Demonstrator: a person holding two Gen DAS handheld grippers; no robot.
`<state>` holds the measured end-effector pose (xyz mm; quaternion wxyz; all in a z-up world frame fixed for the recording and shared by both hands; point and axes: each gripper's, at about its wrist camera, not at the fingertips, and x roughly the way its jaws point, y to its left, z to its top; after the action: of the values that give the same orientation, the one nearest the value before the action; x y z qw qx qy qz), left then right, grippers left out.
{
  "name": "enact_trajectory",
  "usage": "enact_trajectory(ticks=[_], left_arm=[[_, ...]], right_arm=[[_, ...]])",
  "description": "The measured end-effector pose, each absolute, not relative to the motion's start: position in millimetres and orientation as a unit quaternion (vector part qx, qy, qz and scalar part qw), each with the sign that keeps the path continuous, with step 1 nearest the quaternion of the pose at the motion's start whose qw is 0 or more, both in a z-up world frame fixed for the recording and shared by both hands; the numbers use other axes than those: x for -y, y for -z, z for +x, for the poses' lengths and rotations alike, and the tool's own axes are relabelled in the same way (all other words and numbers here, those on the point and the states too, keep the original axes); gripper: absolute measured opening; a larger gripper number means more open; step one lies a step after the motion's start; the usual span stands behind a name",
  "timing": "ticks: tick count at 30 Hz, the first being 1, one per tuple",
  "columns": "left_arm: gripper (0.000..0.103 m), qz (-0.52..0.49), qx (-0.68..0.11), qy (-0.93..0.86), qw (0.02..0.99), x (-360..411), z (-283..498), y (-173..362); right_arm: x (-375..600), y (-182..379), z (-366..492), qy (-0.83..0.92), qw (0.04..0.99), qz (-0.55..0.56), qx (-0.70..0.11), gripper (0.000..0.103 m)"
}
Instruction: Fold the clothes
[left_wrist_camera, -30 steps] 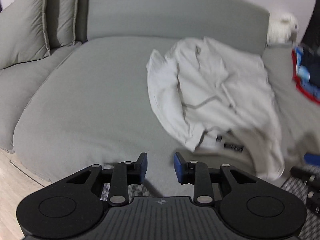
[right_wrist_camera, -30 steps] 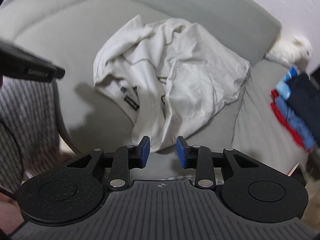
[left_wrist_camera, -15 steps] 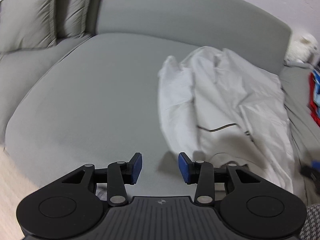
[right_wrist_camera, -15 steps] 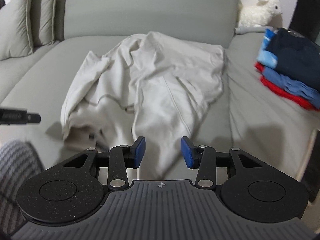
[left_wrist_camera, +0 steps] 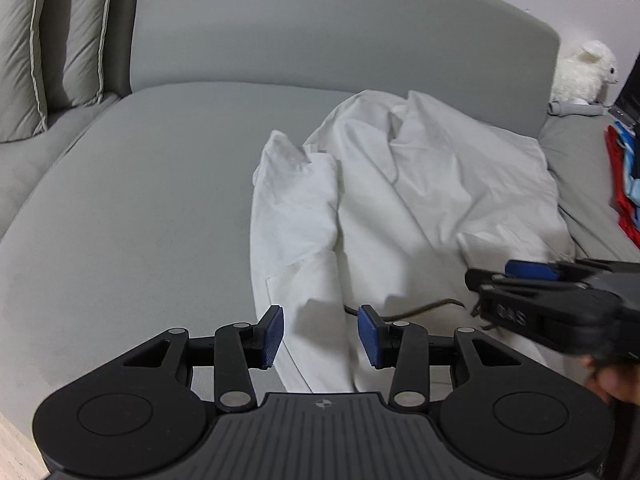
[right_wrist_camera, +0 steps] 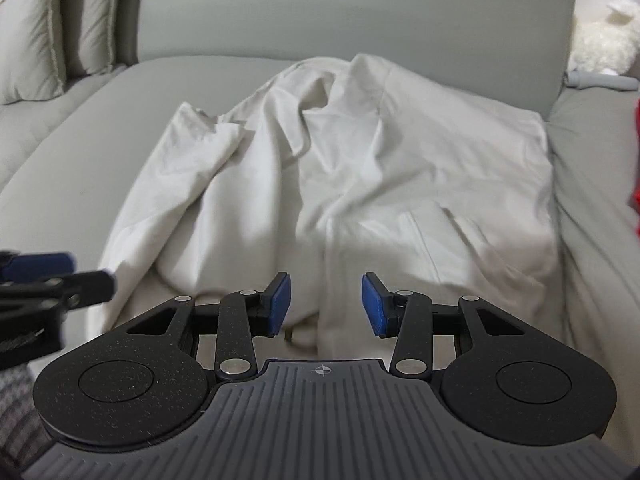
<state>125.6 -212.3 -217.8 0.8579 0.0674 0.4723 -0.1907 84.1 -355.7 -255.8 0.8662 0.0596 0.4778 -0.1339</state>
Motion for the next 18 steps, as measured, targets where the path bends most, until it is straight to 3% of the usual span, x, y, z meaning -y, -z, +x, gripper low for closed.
enact_trajectory(ticks=[1, 4, 12, 18], left_arm=[[0.040, 0.067, -0.474, 0.190, 0.857, 211.6, 127.0, 219.2], [0.040, 0.067, -0.479, 0.186, 0.855, 207.4, 128.1, 222.0], [0.040, 0.056, -0.472, 0.171, 0.863, 192.6, 118.5, 211.2], [0.045, 0.076, -0.472, 0.149, 0.865, 183.5, 105.3, 211.2]], right_arm=[[356.7, 262.3, 90.6, 0.140, 0.862, 0.055, -0.484, 0.039], [365.0, 270.1, 97.1, 0.155, 0.850, 0.065, -0.499, 0.001], [413.2, 206.4, 3.2, 0.318, 0.837, 0.086, -0.437, 0.000], [472.6, 196.7, -89.5, 0.448, 0.751, 0.142, -0.463, 0.006]])
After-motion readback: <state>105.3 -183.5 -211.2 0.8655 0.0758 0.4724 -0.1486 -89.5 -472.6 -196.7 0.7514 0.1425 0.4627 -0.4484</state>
